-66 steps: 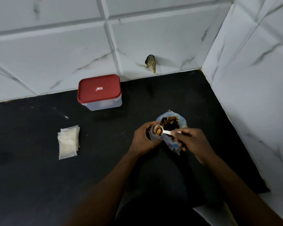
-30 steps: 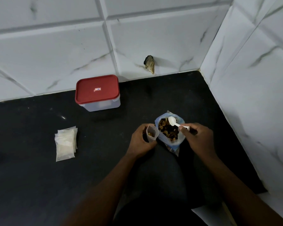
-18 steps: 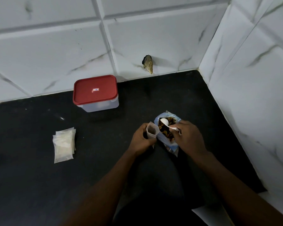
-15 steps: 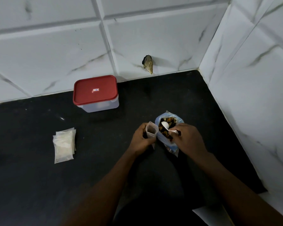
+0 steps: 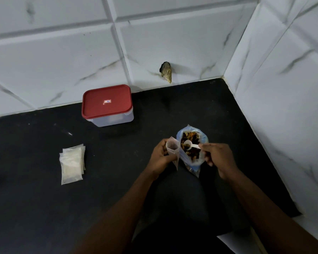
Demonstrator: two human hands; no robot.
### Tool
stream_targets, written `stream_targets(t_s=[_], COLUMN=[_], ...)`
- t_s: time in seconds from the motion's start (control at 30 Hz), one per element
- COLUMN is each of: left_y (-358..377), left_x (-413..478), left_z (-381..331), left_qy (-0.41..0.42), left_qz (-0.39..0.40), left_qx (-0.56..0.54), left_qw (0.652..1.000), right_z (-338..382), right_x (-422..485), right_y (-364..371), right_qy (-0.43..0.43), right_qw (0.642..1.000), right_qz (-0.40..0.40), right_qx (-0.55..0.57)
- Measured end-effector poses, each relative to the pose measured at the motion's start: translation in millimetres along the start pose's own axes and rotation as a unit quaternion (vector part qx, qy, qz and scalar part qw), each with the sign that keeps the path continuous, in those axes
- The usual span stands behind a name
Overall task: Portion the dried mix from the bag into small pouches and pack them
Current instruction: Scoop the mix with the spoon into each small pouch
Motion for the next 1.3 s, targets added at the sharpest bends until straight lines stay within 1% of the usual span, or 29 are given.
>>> stream_targets(t_s=[0.1, 0.2, 0.33, 0.43, 0.6, 0.7, 0.77, 0.9, 1.0, 1.13, 1.2, 1.3], left_y=[0.9, 1.5, 0.4, 0.0, -2.8, -4.8, -6.0, -5.7, -6.6, -8.9, -9.8, -11.2], left_x=[0.1, 0.4, -0.7, -0.5, 1.8, 0.8, 0.7, 2.4, 4.5, 5.1, 4.7, 4.4], left_z=[0.0, -0.8, 2.1, 2.7, 5.5, 5.8, 5.6, 4.1, 3.0, 2.8, 2.0, -0.5], left_qy=[-0.005, -0.007, -0.007, -0.007, -0.003, 0.003, 0.013, 0.038, 0.059, 0.070, 0.073, 0.086], left_qz=[0.009, 0.016, 0.016, 0.016, 0.010, -0.002, -0.008, -0.016, -0.037, -0.049, -0.046, -0.045], left_qx=[-0.014, -0.016, -0.020, -0.023, -0.018, -0.015, 0.008, 0.053, 0.088, 0.110, 0.108, 0.110], left_qw=[1.000, 1.000, 1.000, 1.000, 1.000, 1.000, 1.000, 0.998, 0.994, 0.990, 0.990, 0.989], right_z=[0.4, 6.3, -3.6, -8.6, -7.3, -10.6, -13.1, -12.7, -9.1, -0.8, 5.0, 12.9], right_x=[-2.2, -5.4, -8.3, -9.5, -12.9, -16.1, -17.1, -16.3, -17.2, -21.8, -25.5, -30.6], right_y=[4.5, 11.6, 7.6, 7.2, 14.4, 11.1, 7.3, 3.5, 2.4, 2.9, 4.7, 9.8], right_qy=[0.003, -0.003, 0.063, 0.098, 0.135, 0.143, 0.148, 0.141, 0.130, 0.108, 0.089, 0.023], right_qw=[0.999, 0.999, 0.996, 0.989, 0.970, 0.963, 0.959, 0.953, 0.950, 0.947, 0.952, 0.974], right_qz=[-0.014, -0.021, 0.003, 0.022, 0.015, 0.028, 0.037, 0.061, 0.077, 0.105, 0.125, 0.147], right_qx=[0.031, 0.026, 0.058, 0.106, 0.203, 0.225, 0.239, 0.261, 0.272, 0.284, 0.265, 0.173])
Point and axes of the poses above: each hand's wrist, its own x-axis towards the middle knuckle, its own y-axis out of the palm, z = x × y, the point moved 8 cm from there along x, towards the middle knuckle, and after that the axes turned 3 degrees about -y, right-handed, at the moved point
